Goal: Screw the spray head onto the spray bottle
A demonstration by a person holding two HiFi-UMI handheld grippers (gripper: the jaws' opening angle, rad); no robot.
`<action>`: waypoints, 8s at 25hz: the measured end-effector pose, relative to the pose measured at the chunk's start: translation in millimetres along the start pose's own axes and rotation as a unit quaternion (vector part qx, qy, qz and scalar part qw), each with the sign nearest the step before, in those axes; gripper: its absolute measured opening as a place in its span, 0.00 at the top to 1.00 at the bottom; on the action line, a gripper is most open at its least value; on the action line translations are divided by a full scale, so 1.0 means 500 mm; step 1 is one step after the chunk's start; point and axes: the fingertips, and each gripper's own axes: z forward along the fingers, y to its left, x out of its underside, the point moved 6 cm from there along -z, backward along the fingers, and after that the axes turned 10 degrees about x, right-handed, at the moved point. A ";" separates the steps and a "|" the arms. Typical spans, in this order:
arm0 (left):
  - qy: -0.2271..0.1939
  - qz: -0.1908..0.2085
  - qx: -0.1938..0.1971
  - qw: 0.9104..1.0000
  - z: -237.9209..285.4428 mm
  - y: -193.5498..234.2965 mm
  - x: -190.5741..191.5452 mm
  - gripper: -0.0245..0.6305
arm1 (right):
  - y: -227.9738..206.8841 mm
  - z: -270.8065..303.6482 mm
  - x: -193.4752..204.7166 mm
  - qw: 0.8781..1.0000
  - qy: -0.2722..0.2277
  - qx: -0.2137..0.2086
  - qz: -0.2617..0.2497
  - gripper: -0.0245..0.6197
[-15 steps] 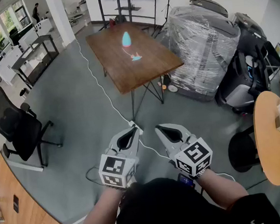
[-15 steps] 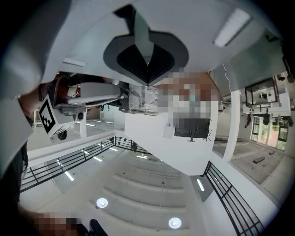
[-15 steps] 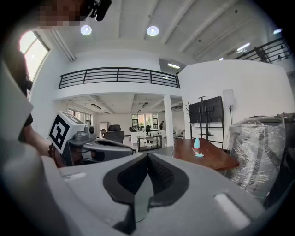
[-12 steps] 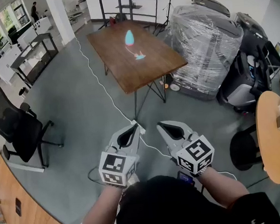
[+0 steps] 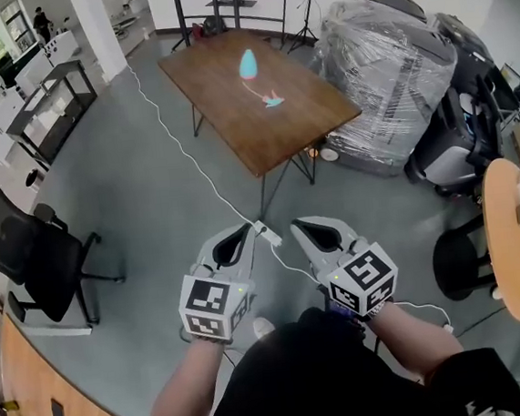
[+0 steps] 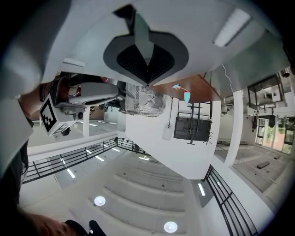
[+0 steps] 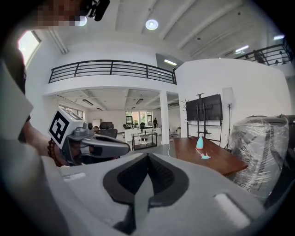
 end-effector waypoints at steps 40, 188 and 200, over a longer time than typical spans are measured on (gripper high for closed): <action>0.110 0.002 0.102 0.989 0.392 0.511 -0.064 0.94 | -0.293 0.520 -0.037 0.990 0.029 0.110 0.086 0.98; 0.432 -0.182 0.670 0.576 1.080 0.990 -0.135 0.93 | -0.651 1.184 -0.088 0.752 0.456 0.099 -0.466 0.77; 0.364 -0.043 0.627 0.687 1.109 1.099 -0.137 0.60 | -0.688 1.157 -0.103 0.802 0.477 0.130 -0.335 0.78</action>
